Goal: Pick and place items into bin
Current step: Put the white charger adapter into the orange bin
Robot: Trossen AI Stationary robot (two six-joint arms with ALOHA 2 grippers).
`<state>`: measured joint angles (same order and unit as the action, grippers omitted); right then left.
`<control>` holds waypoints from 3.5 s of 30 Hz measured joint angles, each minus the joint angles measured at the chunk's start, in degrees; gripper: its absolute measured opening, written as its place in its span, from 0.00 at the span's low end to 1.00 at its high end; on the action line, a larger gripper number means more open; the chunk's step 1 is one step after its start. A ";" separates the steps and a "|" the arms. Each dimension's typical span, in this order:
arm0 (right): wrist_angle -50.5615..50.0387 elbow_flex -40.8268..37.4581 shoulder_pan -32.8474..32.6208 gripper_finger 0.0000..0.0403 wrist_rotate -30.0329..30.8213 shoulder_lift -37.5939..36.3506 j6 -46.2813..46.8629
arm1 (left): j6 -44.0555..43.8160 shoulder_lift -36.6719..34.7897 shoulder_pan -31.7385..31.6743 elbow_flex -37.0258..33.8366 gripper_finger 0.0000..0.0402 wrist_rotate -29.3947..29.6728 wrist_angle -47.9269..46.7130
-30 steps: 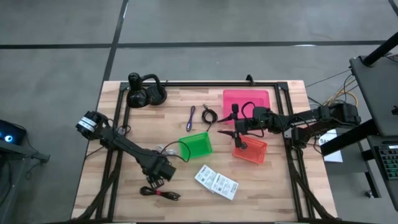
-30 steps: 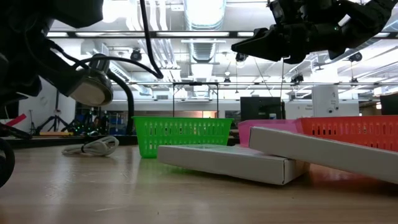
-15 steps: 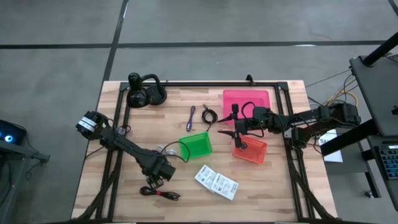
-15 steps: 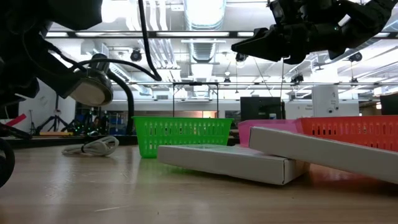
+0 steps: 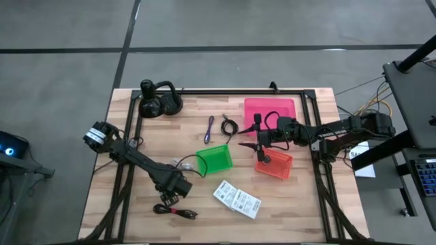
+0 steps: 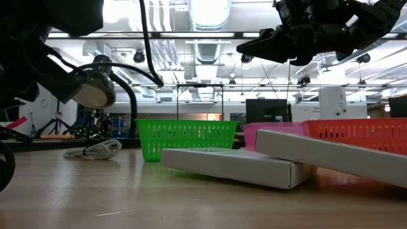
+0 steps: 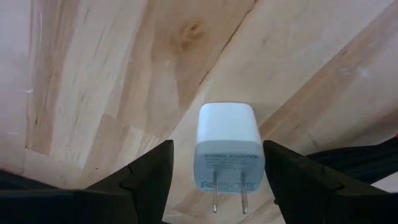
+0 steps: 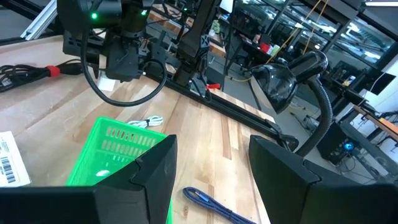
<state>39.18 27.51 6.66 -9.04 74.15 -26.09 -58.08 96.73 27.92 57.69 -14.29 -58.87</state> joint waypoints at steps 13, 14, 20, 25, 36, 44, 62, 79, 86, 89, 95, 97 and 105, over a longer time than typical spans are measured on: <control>-0.07 0.00 0.01 0.46 0.00 0.00 -0.02 | 0.42 0.00 0.00 -0.02 0.57 0.18 0.00; -0.07 0.00 0.00 0.46 0.00 0.00 -0.02 | 0.43 0.00 0.00 -0.02 0.57 0.03 0.01; -0.48 0.00 0.00 0.46 0.00 0.00 -0.04 | 0.67 0.00 -0.04 -0.02 0.46 -0.35 0.02; -0.52 0.00 0.02 0.46 0.00 0.00 -0.04 | 3.20 0.00 -0.04 -0.02 0.33 -1.01 -0.05; -0.92 0.00 0.00 0.46 0.00 0.00 -0.06 | 9.43 -0.17 -0.02 0.05 0.33 -5.65 -0.25; -0.94 0.00 0.02 0.46 0.00 0.00 -0.03 | 8.41 -3.09 -0.07 1.15 0.33 -4.18 -3.82; -0.87 0.00 0.00 0.46 0.00 0.00 0.59 | 18.21 -18.46 0.28 1.13 0.33 29.43 1.40; 3.39 -0.09 -0.14 0.46 0.00 -0.04 2.10 | 60.89 -20.76 -0.98 -0.70 0.33 53.87 30.45; 3.37 -1.33 -2.47 0.46 0.03 -0.03 -2.51 | 71.81 -20.79 -4.30 -4.98 0.33 53.80 42.19; 3.37 -1.62 -4.95 0.46 -0.02 -0.02 -5.61 | 72.29 -20.79 -6.30 -5.56 0.33 53.79 42.86; 2.29 -1.62 -8.74 0.46 -0.09 -0.02 -7.52 | 78.02 -20.79 -8.35 -7.49 0.33 52.37 50.46; 0.34 -1.63 -9.04 0.46 -0.04 -0.01 -7.43 | 79.92 -20.79 -8.70 -8.38 0.33 49.72 53.99; 2.17 -1.17 -9.07 0.46 -0.04 0.00 -6.07 | 87.41 -20.01 -10.91 -10.80 0.33 46.93 66.64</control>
<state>41.35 26.34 -2.41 -9.08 74.15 -32.15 29.32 76.72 17.01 46.89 32.65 7.77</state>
